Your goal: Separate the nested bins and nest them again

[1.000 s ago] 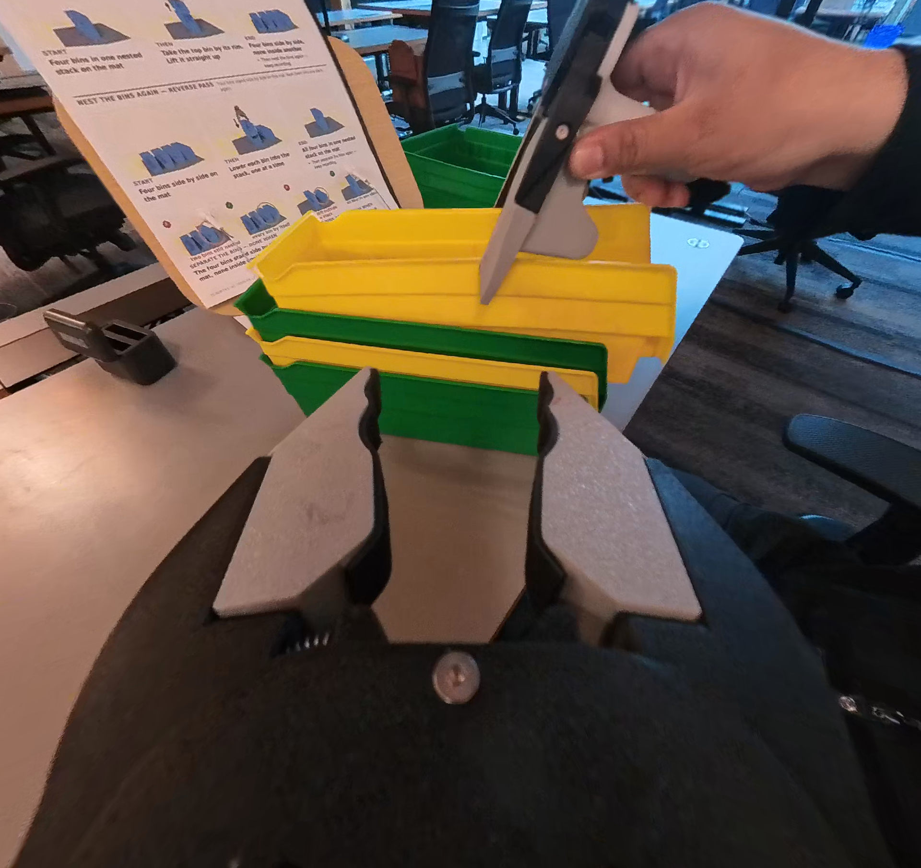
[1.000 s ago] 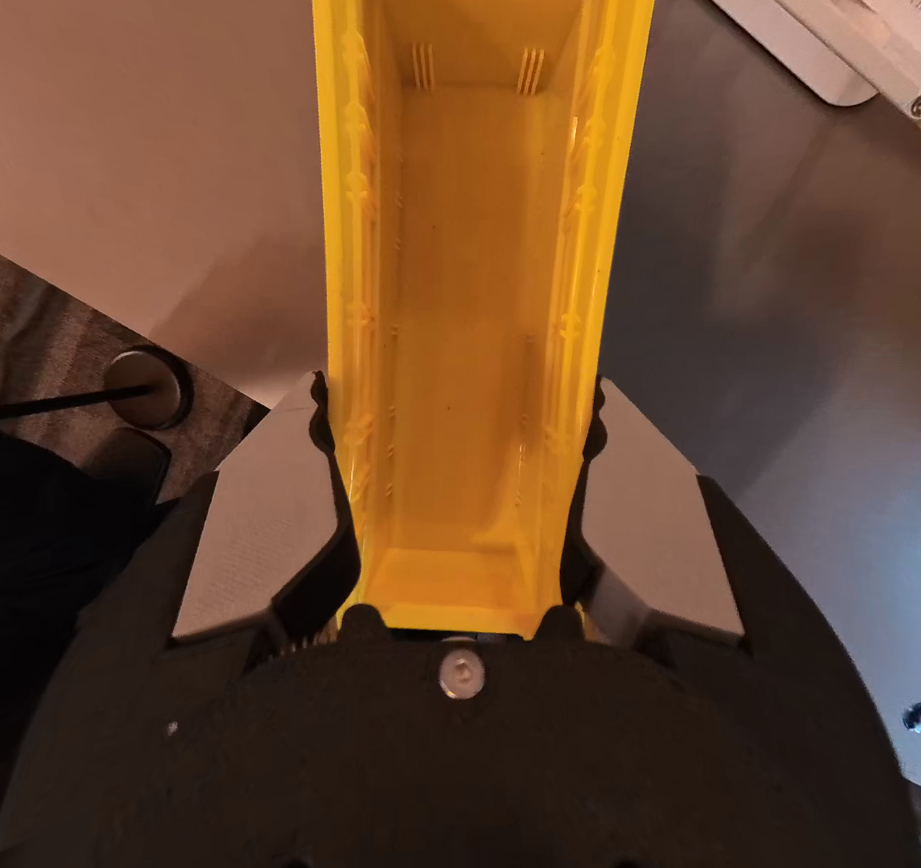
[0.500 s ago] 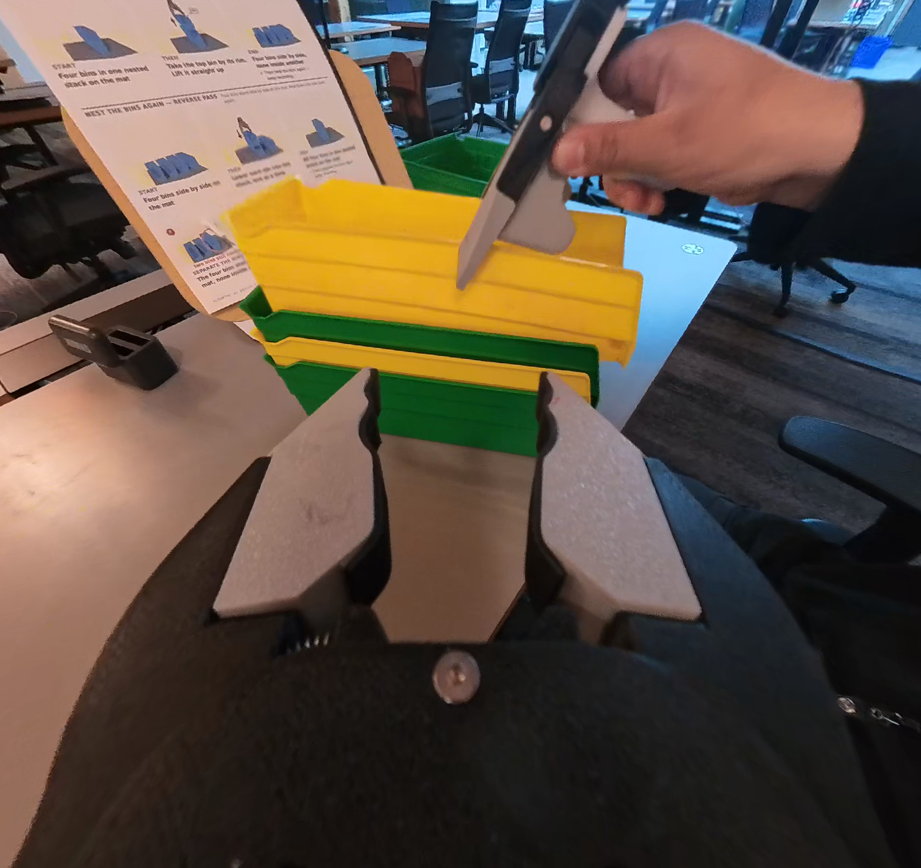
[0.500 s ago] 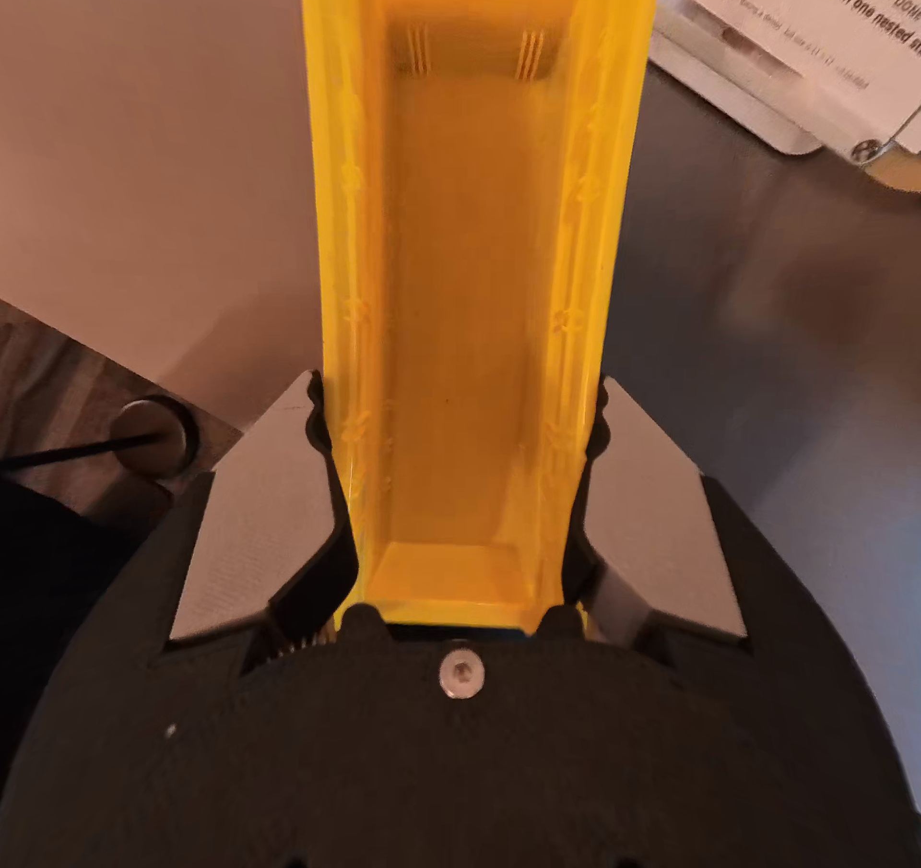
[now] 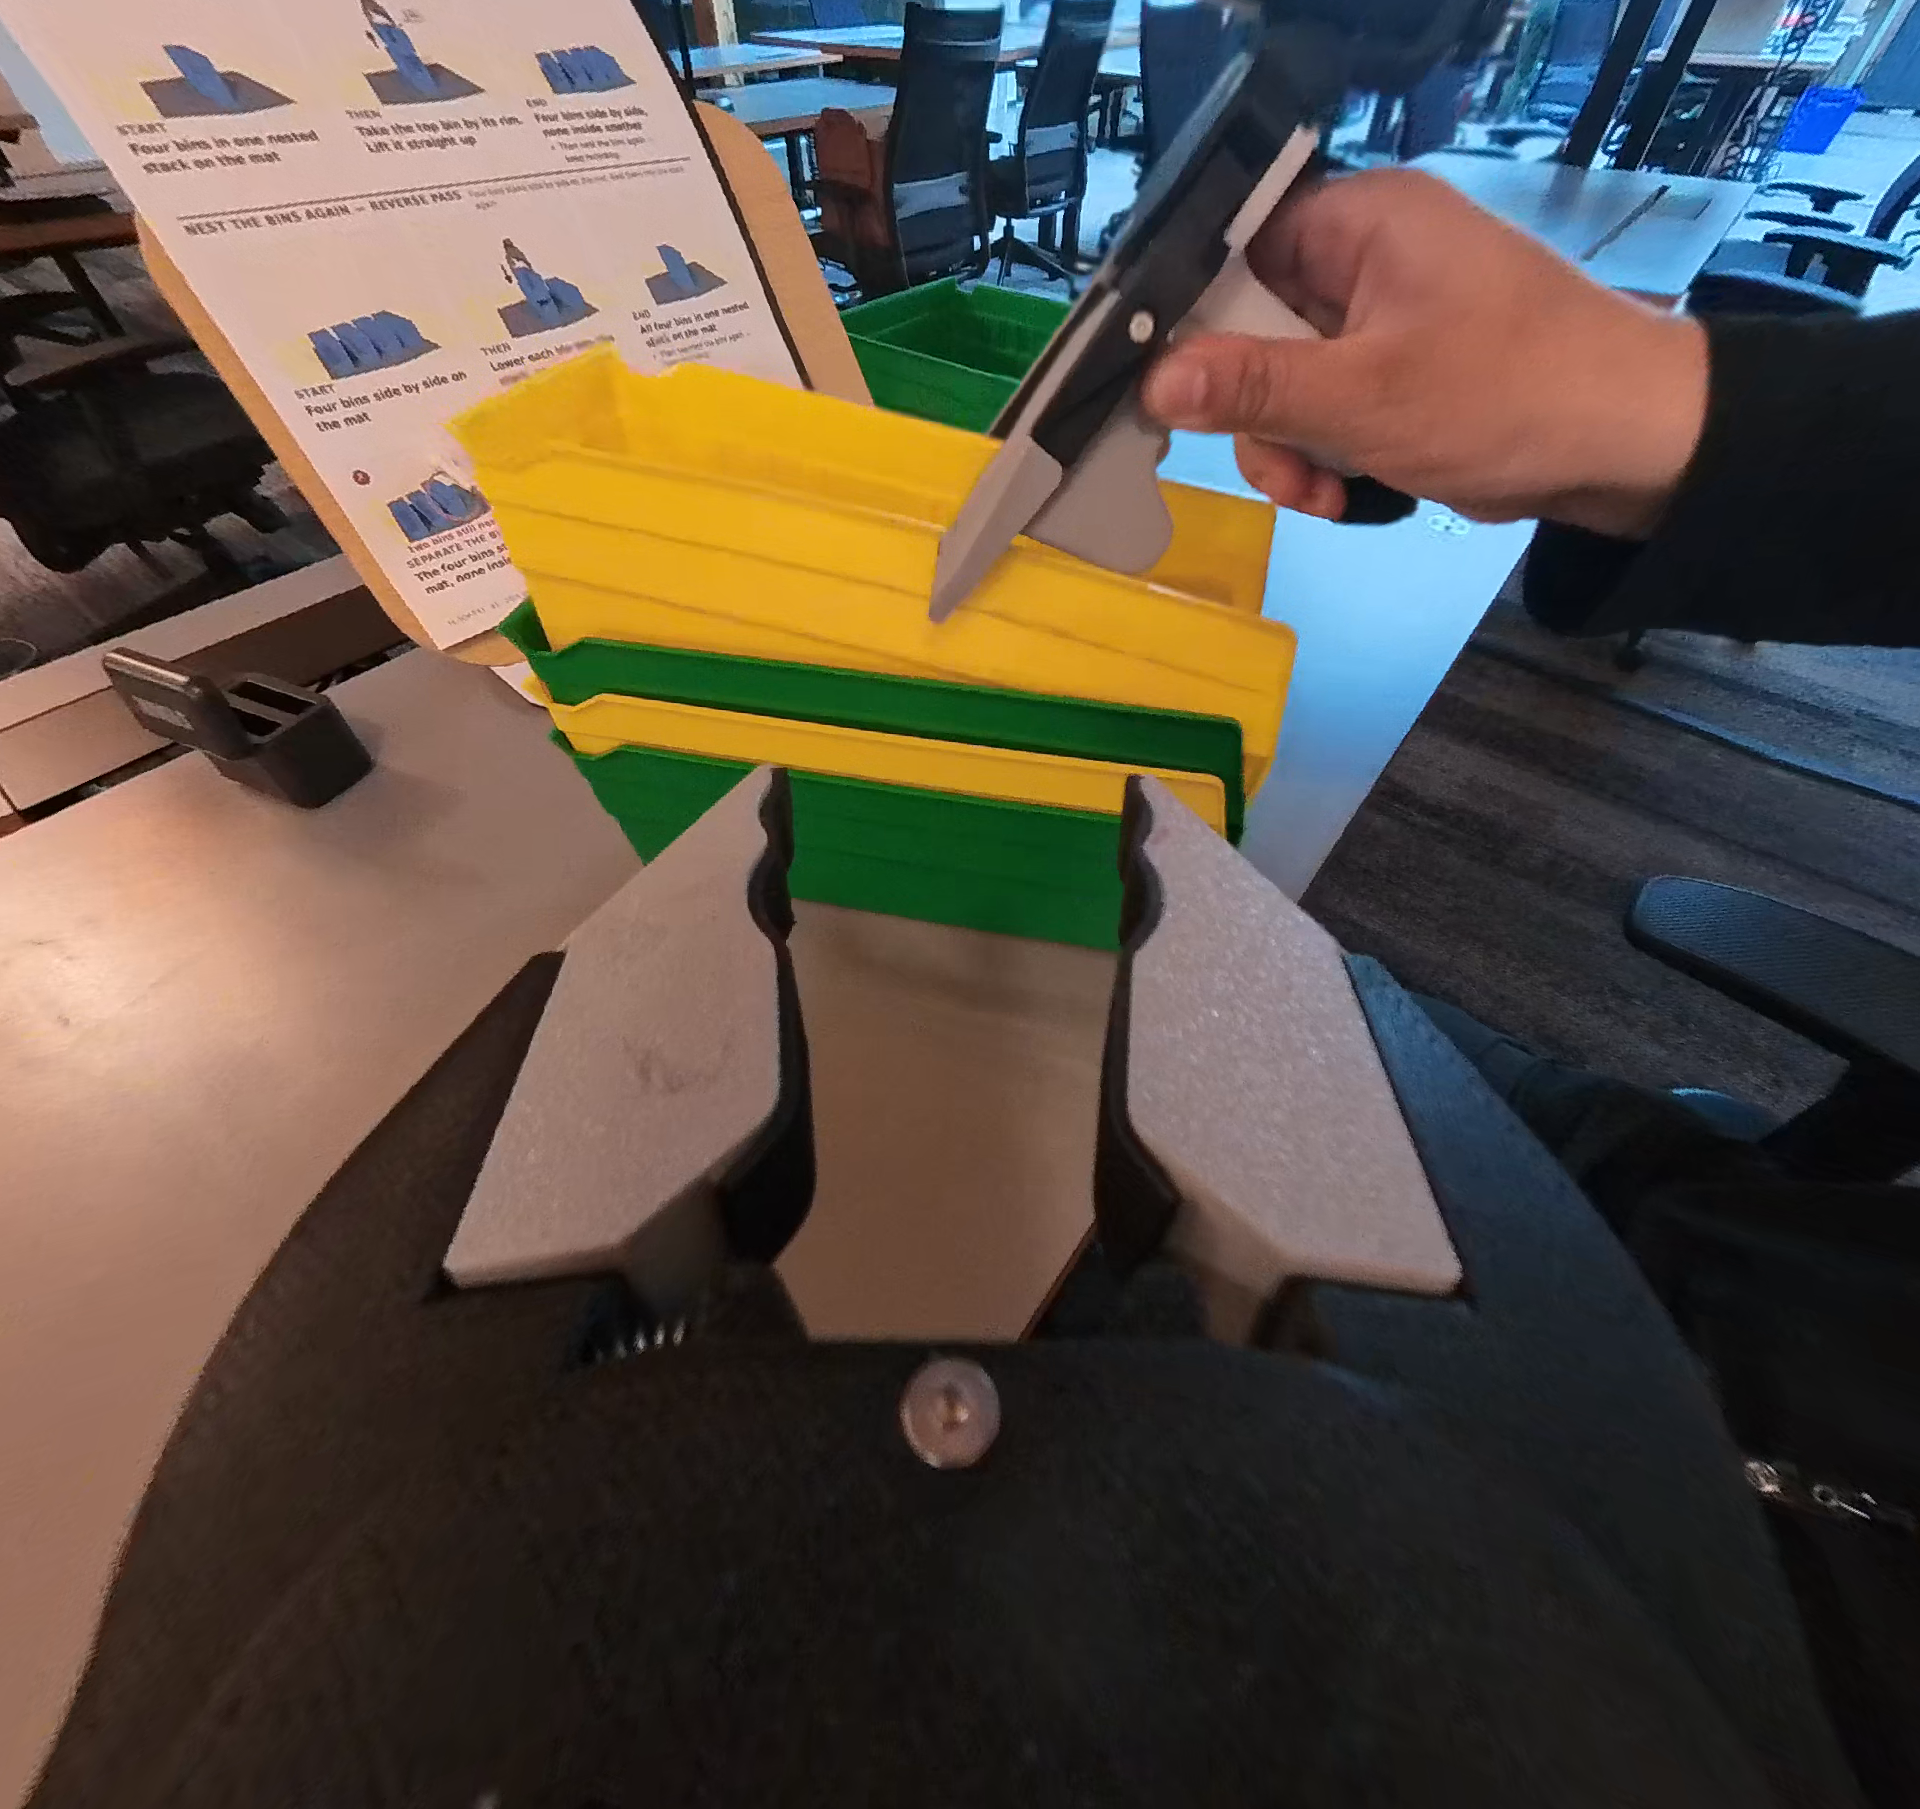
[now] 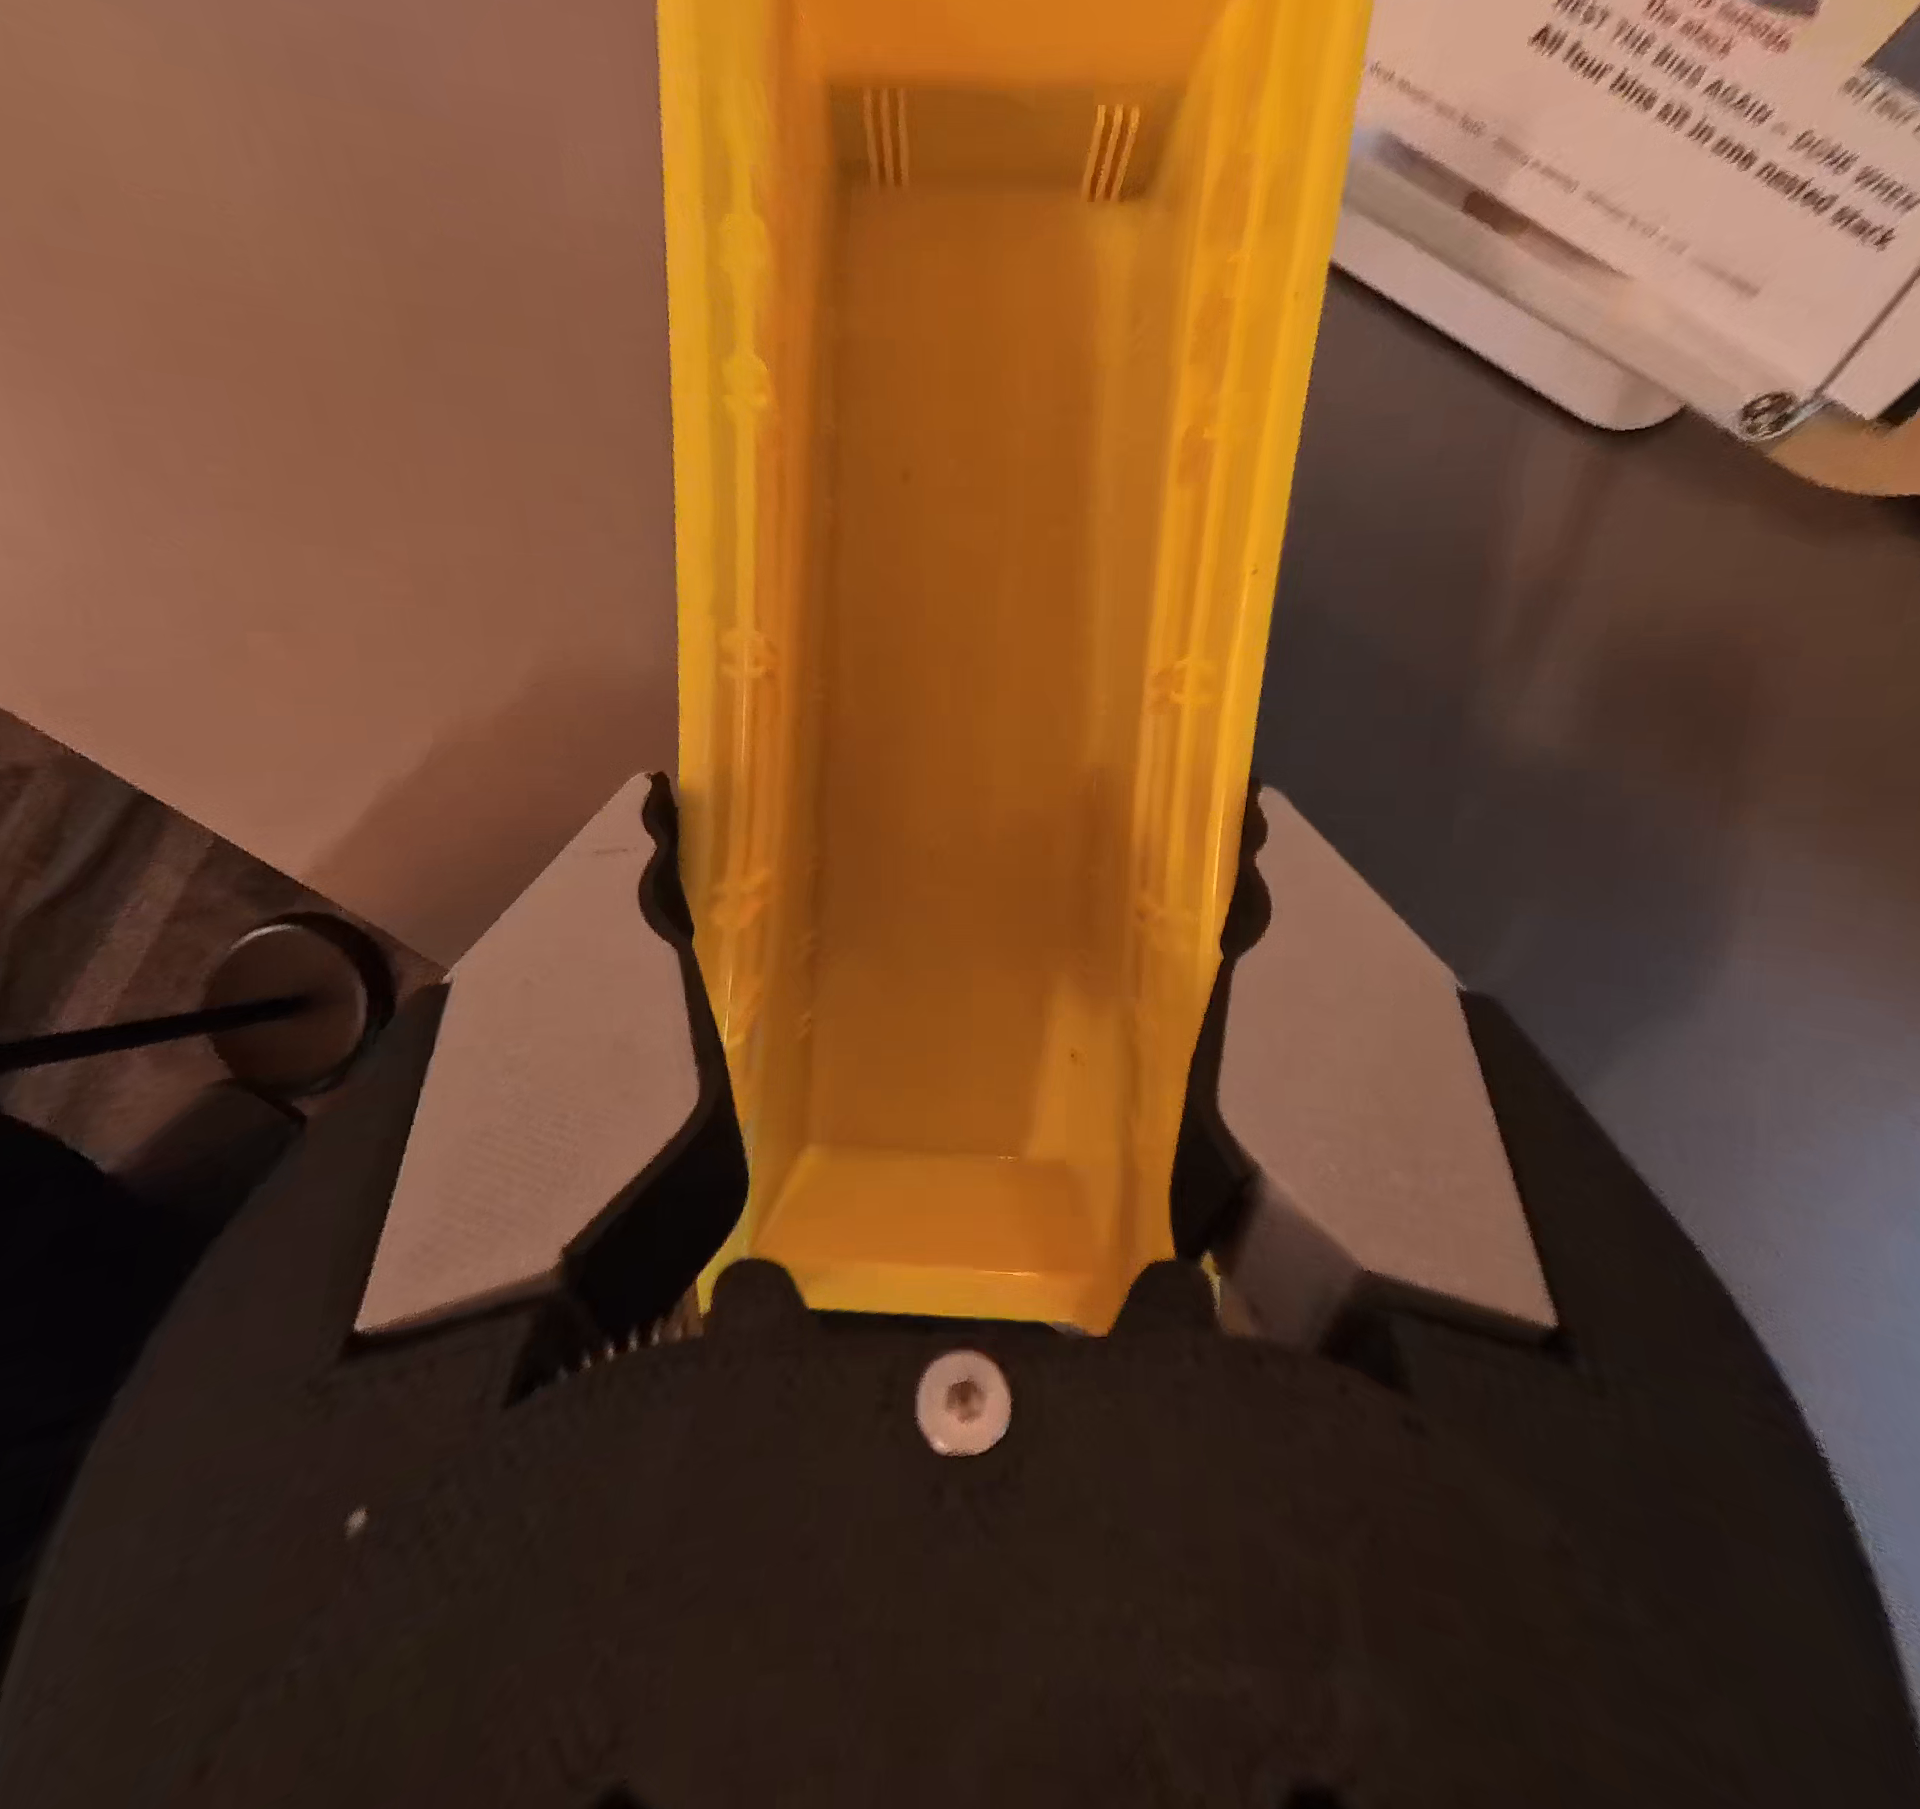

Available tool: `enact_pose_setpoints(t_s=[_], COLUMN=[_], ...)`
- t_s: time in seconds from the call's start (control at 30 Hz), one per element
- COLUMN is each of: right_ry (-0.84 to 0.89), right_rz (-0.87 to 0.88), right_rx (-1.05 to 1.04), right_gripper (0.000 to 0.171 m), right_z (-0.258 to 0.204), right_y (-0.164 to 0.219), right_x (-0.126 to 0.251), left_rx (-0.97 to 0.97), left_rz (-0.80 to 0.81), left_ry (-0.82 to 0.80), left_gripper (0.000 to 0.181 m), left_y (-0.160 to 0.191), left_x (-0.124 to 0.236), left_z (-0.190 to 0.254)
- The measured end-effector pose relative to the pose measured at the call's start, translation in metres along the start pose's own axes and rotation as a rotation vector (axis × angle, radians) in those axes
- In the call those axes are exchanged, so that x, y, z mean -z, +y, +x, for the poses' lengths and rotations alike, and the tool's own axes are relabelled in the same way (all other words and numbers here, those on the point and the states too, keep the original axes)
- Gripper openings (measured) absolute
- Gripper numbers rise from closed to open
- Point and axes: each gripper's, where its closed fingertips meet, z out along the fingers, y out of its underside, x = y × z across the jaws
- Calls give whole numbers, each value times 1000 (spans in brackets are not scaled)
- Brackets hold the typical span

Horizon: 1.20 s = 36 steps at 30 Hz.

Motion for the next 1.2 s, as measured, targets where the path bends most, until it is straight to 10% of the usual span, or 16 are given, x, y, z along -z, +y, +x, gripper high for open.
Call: enact_pose_setpoints(t_s=[0.43, 0.7, 0.8, 1.0, 1.2], right_ry=[24, 44, -44, -105, -93], right_rz=[-358, -107, -20, -163, 279], right_rx=[94, 194, 178, 179, 222], right_gripper=[121, 79, 0, 0, 0], right_z=[-1, 1, 0, 3, -14], right_y=[32, -9, -14, 49, 22], right_x=[-12, 28, 35, -6, 61], left_rx=[-15, 3, 4, -5, 7], left_rz=[-14, 12, 9, -10, -12], left_ry=[5, -8, -9, -6, -9], left_gripper=[62, 62, 62, 62, 62], left_y=[0, -3, -3, 0, 1], left_x=[-6, -1, -1, -8, -8], left_z=[6, -1, -1, 2, 0])
